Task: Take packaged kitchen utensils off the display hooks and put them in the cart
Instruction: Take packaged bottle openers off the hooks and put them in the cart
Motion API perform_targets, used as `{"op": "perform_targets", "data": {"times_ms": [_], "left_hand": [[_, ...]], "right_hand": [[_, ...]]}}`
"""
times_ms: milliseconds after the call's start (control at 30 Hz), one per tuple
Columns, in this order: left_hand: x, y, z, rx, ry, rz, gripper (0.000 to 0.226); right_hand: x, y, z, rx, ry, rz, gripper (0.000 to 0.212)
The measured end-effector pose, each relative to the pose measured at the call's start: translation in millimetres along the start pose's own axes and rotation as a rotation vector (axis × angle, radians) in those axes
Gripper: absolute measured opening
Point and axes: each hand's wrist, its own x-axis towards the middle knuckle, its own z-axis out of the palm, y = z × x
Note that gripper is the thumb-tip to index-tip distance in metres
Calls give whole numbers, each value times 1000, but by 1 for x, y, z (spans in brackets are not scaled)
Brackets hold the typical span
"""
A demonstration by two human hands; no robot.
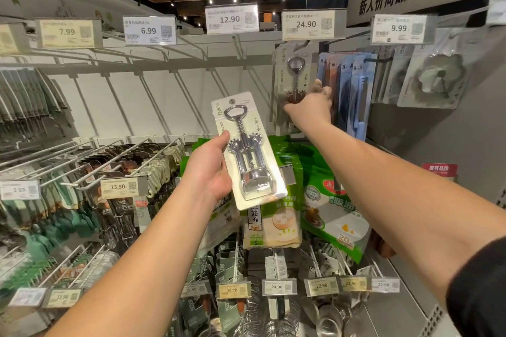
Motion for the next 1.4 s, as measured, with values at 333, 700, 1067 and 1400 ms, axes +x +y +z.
{"op": "perform_targets", "data": {"times_ms": [333, 700, 1067, 1400], "left_hand": [[6, -3, 11, 66, -66, 41, 23], [23, -21, 55, 230, -185, 163, 30], [47, -29, 70, 359, -203, 213, 31], [57, -16, 77, 582, -136, 365, 20]], "right_hand": [[-94, 9, -42, 317, -242, -165, 30], [-139, 28, -43, 262, -243, -176, 70], [-120, 34, -46, 240, -127, -173, 59], [-103, 27, -49, 147, 56, -221, 64]]}}
